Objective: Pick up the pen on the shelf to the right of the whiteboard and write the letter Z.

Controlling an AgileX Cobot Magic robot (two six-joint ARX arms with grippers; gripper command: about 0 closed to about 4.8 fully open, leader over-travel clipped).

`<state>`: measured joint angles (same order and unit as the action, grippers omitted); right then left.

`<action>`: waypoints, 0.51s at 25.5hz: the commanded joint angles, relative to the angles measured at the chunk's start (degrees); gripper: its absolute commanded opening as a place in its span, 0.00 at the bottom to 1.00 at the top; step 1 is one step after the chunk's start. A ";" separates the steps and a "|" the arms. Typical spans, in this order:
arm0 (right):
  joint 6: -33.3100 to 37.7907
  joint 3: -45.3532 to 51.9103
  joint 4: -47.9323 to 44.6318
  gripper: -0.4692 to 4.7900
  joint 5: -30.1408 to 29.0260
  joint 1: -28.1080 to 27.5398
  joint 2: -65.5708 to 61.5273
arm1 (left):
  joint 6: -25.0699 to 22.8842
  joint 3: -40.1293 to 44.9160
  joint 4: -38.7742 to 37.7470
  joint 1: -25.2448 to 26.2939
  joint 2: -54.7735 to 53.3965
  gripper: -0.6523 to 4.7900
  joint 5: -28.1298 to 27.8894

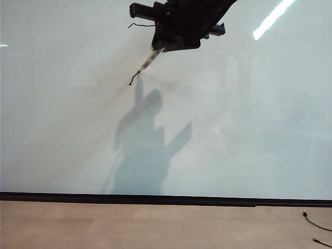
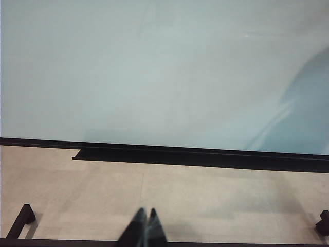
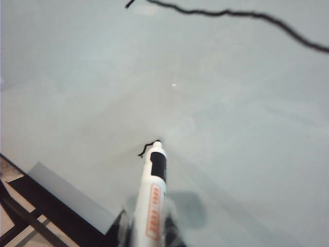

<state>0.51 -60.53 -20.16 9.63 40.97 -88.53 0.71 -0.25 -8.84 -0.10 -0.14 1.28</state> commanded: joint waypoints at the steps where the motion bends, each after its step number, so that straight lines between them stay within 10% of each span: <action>1: -0.76 -0.28 -1.03 0.08 2.49 -0.39 1.53 | -0.26 -0.13 0.31 0.00 -0.04 0.11 0.02; 13: -2.60 -0.28 1.20 0.08 4.46 -1.36 5.77 | -0.26 -0.13 0.31 -0.02 -0.04 0.11 0.02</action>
<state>-1.56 -60.53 -17.28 11.81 40.01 -83.55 0.71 -0.25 -8.84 -0.10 -0.16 1.28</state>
